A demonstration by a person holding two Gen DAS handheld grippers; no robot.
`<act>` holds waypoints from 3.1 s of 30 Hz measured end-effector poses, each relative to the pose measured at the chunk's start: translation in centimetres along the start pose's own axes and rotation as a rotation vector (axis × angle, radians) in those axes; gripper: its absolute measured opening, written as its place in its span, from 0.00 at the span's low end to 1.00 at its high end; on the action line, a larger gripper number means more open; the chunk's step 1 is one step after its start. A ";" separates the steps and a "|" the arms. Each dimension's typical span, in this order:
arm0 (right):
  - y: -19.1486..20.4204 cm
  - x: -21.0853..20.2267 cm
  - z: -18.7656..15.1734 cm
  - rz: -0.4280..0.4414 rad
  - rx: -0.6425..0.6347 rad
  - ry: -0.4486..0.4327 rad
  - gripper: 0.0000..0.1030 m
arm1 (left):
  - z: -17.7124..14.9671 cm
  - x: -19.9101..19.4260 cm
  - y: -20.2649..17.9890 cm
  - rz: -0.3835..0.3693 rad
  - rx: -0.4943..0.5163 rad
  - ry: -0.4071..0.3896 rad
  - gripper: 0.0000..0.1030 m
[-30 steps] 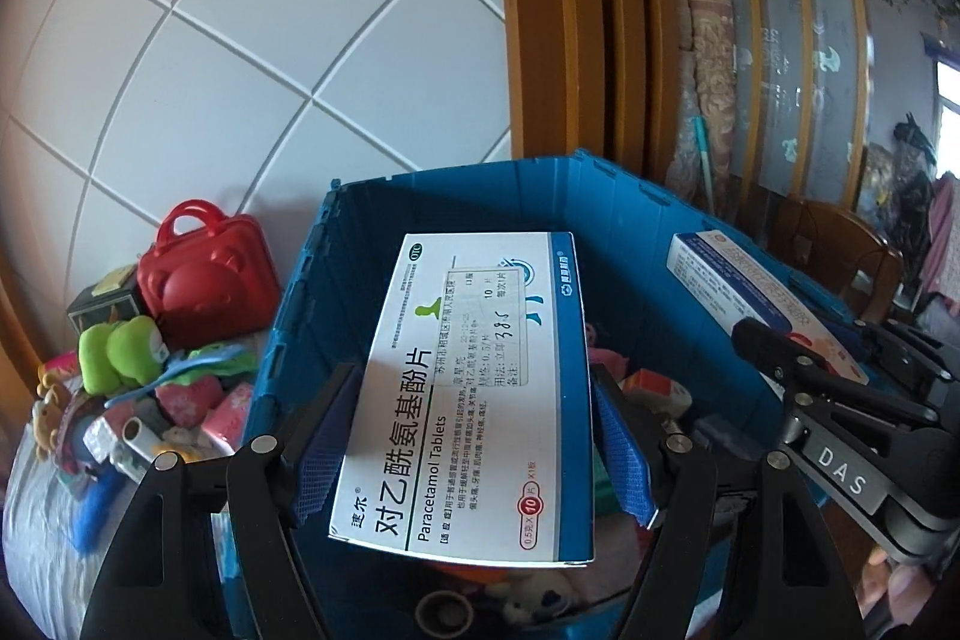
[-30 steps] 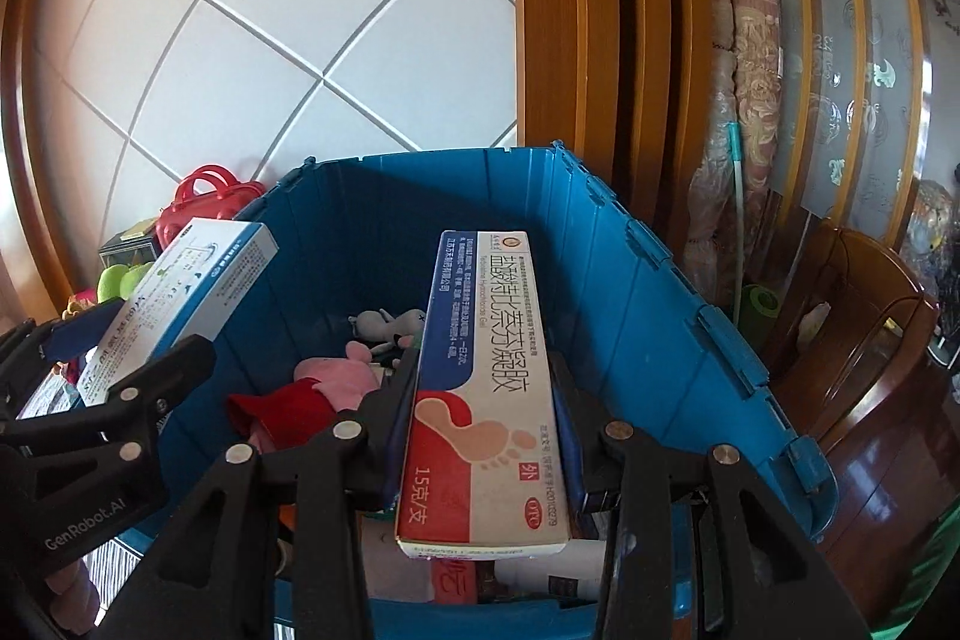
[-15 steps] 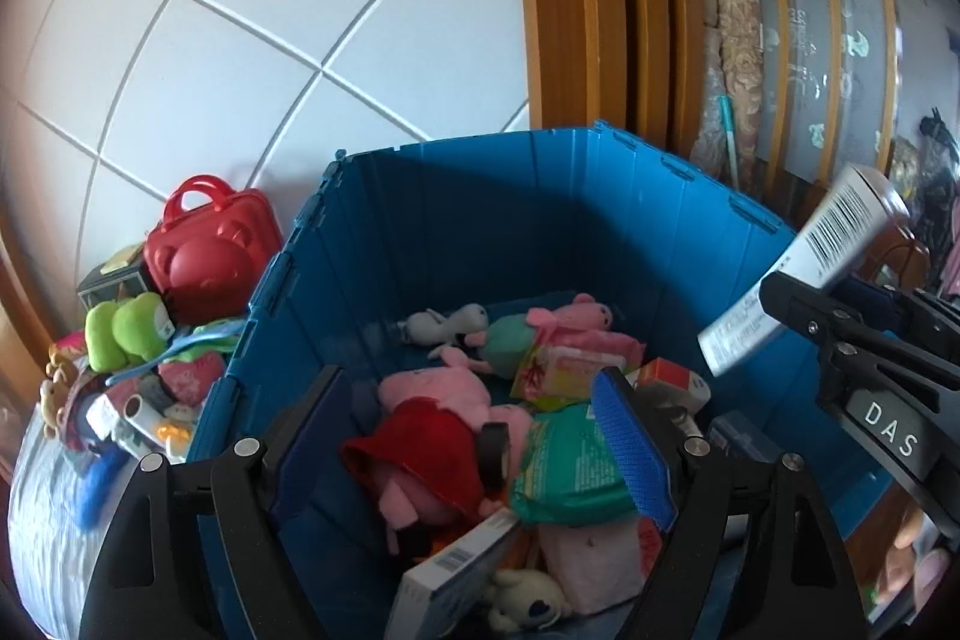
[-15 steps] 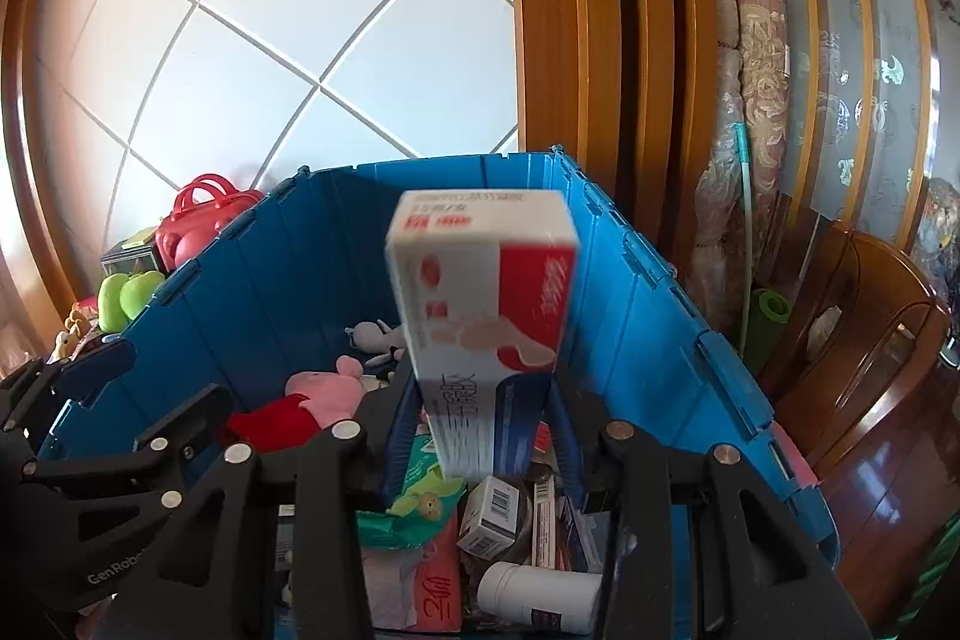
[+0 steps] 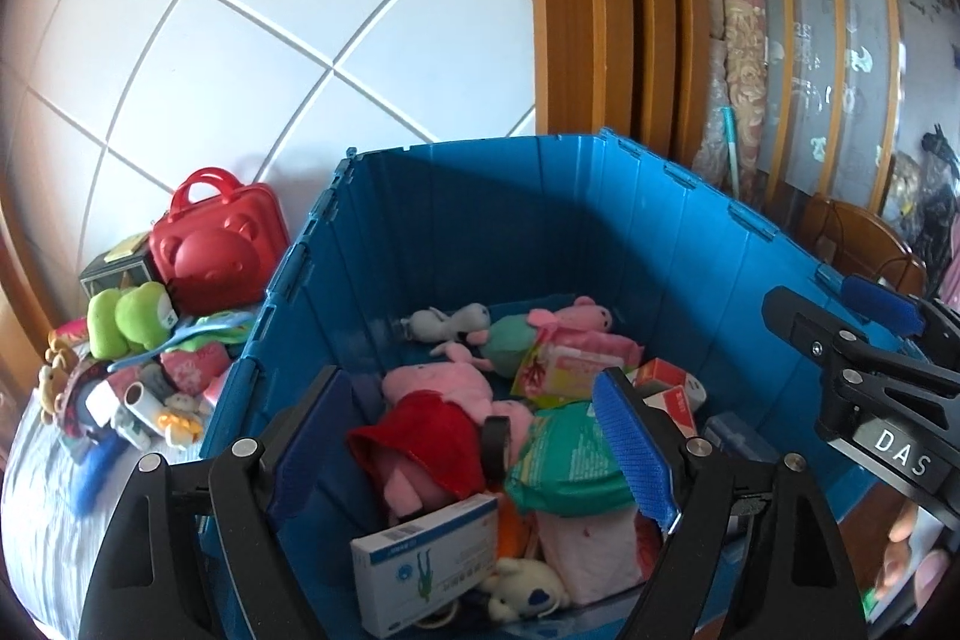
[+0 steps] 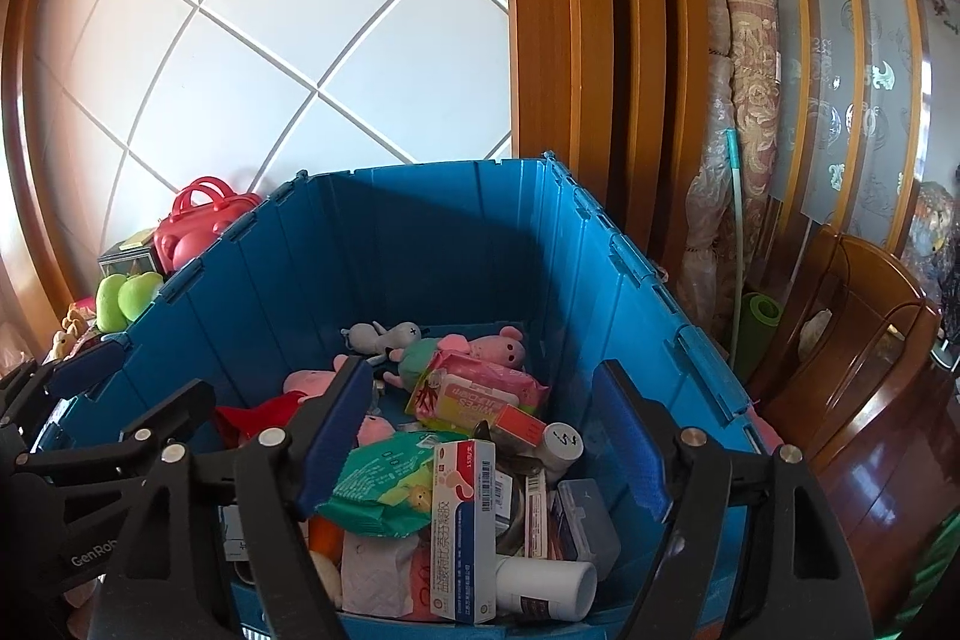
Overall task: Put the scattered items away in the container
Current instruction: 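Withdraw both open grippers from the bin back toward the pile, then reach both open grippers into the pile toward the pill bottle and white roller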
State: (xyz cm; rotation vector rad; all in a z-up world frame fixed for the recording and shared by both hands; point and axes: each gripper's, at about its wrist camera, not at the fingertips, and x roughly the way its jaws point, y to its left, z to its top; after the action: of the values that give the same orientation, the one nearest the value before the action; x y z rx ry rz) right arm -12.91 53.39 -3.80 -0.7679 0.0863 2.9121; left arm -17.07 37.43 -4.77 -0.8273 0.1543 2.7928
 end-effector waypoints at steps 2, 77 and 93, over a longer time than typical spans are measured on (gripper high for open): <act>0.0 -0.4 -0.1 -0.004 0.002 -0.003 0.81 | -0.2 -0.4 0.1 0.002 0.001 -0.002 0.82; 48.5 10.0 -9.0 0.323 -0.220 0.280 1.00 | -18.0 -1.8 51.9 0.373 -0.331 0.256 0.83; 53.5 21.0 -8.6 0.285 -0.196 0.428 1.00 | -16.4 11.3 57.7 0.309 -0.288 0.416 0.83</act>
State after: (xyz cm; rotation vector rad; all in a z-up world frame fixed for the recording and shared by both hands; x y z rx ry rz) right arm -34.27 2.02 -20.48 -1.5189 -0.0545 2.9867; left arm -31.74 -19.12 -22.55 -1.5735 -0.0628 2.9211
